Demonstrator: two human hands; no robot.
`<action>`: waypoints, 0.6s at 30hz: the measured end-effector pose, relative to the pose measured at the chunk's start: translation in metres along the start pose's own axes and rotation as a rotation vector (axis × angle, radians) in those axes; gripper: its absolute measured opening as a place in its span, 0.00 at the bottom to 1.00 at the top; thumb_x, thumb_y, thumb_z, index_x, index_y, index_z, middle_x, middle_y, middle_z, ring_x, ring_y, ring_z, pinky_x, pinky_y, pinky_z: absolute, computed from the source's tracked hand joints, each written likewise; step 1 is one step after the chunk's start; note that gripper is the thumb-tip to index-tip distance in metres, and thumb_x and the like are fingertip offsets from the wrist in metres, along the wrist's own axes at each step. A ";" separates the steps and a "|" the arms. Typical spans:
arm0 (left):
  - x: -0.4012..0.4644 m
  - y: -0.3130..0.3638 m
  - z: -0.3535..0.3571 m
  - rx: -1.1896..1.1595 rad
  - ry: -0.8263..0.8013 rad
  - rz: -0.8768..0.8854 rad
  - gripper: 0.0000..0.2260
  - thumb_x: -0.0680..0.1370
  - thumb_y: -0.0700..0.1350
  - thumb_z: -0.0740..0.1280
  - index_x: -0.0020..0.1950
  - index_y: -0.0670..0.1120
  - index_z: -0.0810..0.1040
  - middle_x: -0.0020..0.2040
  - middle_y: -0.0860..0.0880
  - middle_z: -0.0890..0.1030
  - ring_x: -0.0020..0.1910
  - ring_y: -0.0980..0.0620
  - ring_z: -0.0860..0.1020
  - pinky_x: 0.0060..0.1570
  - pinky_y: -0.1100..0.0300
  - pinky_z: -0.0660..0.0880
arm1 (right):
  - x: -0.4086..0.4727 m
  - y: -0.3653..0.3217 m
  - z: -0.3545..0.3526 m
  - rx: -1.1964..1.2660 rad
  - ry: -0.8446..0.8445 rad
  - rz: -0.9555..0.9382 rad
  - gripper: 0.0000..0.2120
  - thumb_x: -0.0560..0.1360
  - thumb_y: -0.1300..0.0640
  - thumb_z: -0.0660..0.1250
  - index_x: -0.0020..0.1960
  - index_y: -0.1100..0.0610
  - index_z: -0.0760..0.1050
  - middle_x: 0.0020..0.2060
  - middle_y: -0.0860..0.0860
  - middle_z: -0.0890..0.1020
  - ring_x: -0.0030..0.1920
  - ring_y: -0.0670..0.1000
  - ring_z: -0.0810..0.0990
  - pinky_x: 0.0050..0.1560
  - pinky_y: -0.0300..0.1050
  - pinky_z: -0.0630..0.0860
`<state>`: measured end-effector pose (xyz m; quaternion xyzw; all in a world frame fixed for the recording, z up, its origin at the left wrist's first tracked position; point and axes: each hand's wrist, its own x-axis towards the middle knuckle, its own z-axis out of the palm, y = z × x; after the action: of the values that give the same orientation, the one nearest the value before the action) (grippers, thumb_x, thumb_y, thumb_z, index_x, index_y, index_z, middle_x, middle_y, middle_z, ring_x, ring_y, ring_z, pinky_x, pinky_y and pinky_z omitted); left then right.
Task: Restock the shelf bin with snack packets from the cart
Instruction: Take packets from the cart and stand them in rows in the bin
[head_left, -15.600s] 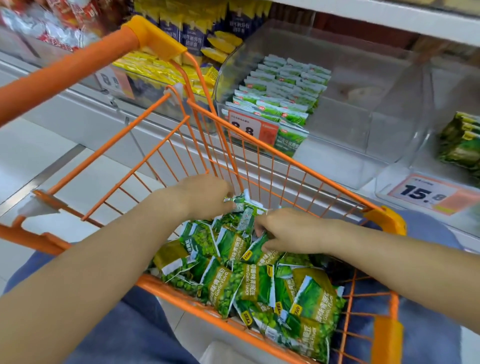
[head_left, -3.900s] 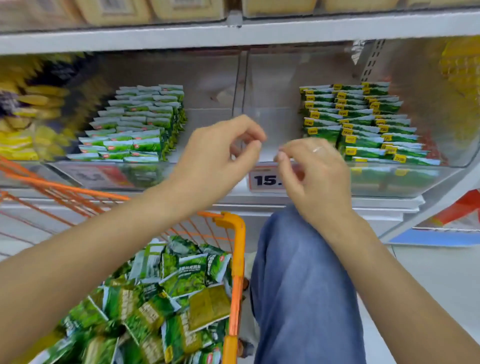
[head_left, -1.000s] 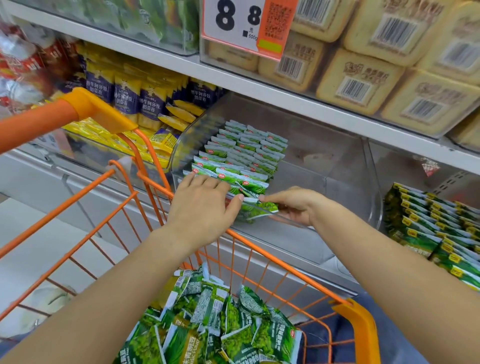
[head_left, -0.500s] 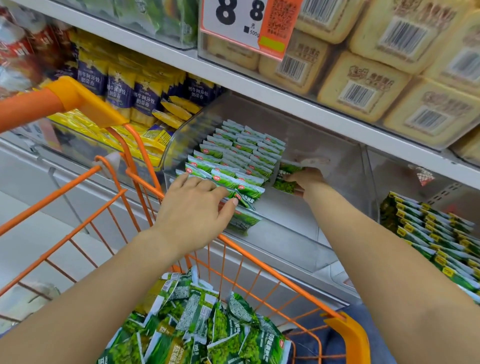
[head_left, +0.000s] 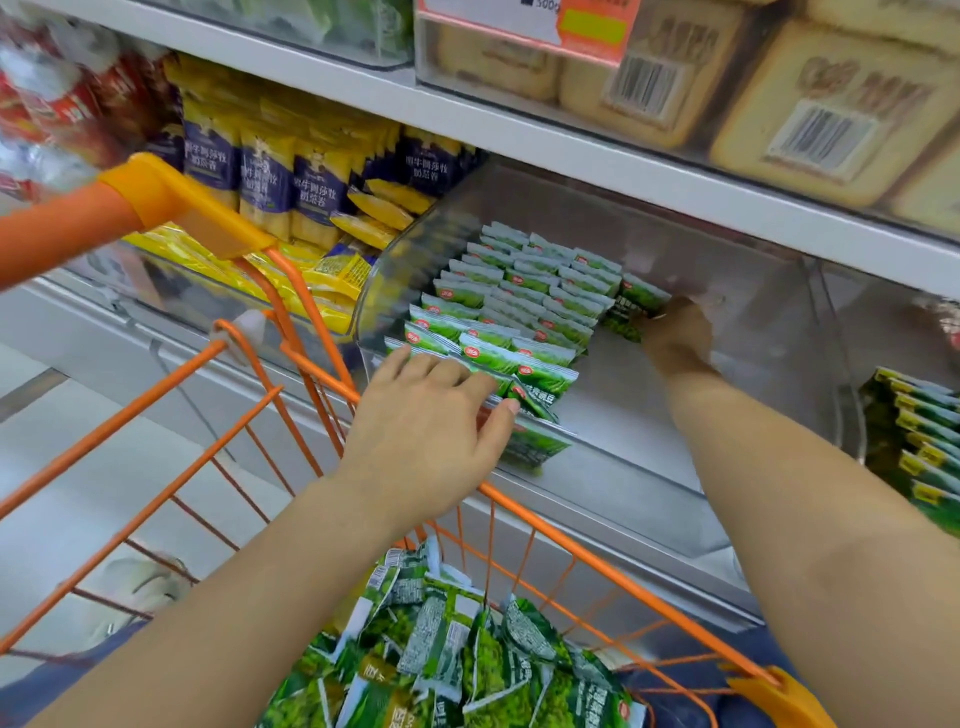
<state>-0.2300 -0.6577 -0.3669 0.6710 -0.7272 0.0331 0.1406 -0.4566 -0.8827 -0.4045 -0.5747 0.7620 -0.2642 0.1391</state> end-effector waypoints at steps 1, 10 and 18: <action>0.000 0.000 0.000 0.001 0.000 0.002 0.24 0.79 0.59 0.49 0.55 0.52 0.83 0.50 0.50 0.84 0.55 0.47 0.79 0.65 0.49 0.67 | 0.002 0.000 0.002 0.012 0.010 0.013 0.18 0.77 0.56 0.66 0.63 0.64 0.72 0.60 0.63 0.77 0.61 0.62 0.75 0.54 0.48 0.72; 0.000 -0.001 -0.005 -0.024 -0.032 0.007 0.28 0.78 0.62 0.44 0.61 0.53 0.79 0.57 0.50 0.82 0.61 0.48 0.76 0.68 0.52 0.60 | 0.007 -0.020 0.003 0.364 0.030 0.233 0.27 0.71 0.55 0.69 0.66 0.64 0.66 0.61 0.59 0.76 0.61 0.58 0.76 0.56 0.47 0.74; -0.018 0.004 -0.035 -0.032 -0.130 0.093 0.23 0.82 0.57 0.54 0.73 0.47 0.65 0.72 0.46 0.68 0.72 0.45 0.63 0.72 0.48 0.53 | -0.174 -0.046 -0.090 0.572 -0.031 -0.573 0.07 0.75 0.59 0.65 0.53 0.54 0.72 0.42 0.43 0.77 0.40 0.41 0.76 0.44 0.35 0.71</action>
<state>-0.2272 -0.6318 -0.3373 0.6347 -0.7658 -0.0156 0.1023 -0.4139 -0.7043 -0.3204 -0.7059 0.4644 -0.4849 0.2256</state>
